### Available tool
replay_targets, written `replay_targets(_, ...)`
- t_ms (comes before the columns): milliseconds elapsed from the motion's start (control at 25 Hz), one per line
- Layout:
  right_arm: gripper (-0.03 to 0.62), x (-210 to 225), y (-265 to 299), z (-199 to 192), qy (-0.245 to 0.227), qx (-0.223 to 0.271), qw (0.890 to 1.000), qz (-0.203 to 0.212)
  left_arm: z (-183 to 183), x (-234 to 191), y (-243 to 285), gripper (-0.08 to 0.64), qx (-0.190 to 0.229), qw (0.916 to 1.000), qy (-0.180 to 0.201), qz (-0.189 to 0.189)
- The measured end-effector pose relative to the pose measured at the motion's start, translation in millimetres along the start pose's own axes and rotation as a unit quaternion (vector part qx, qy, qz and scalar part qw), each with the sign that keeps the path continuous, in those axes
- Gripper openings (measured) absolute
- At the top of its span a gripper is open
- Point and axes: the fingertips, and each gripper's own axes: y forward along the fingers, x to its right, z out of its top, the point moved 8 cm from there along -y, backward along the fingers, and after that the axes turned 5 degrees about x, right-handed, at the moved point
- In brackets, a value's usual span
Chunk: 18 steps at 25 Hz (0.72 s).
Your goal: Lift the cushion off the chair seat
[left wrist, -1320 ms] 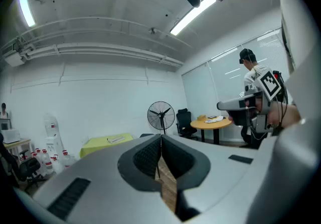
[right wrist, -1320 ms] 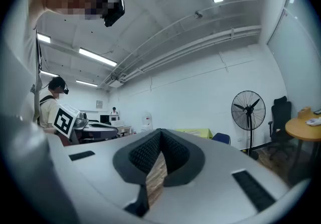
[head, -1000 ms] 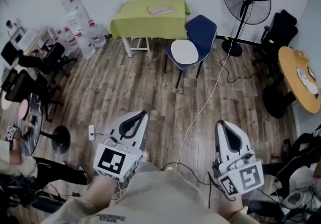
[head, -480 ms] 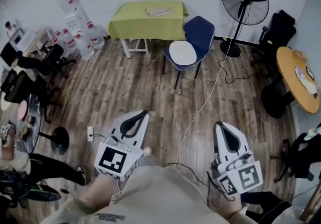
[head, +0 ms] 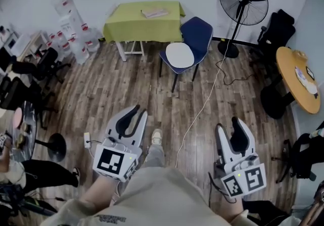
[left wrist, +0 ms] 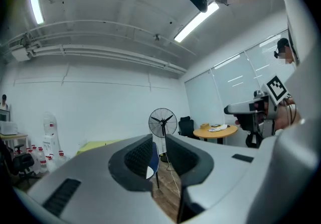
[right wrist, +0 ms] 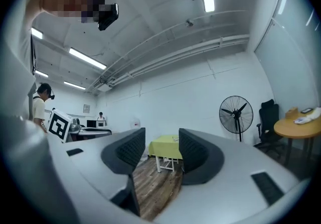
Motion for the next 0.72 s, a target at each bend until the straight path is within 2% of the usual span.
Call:
replay_targets(80, 0.216, 5.4, 12.2, -5.6, 0.002, -0.004, 1.000, -0.007, -6.0, -12.0, 13.1, 0.165, 0.001, 1.0000, 0.001, -0.005)
replay_targets(120, 0.218, 7.3, 19.1, -8.3, -0.001, -0.008, 1.000, -0.010, -8.7, -18.2, 20.6, 0.173, -0.001, 1.0000, -0.001, -0.008)
replay_targets(360, 0.218, 22.8, 75.6, -24.5, -0.003, -0.031, 0.999, -0.020, -23.5, -55.9, 70.5, 0.173, -0.019, 0.9996, -0.008, -0.021)
replay_targets(720, 0.218, 48.8, 187.6, -33.9, -0.022, -0.064, 0.997, -0.033, -47.0, -135.2, 163.2, 0.178, -0.038, 0.9988, -0.010, -0.029)
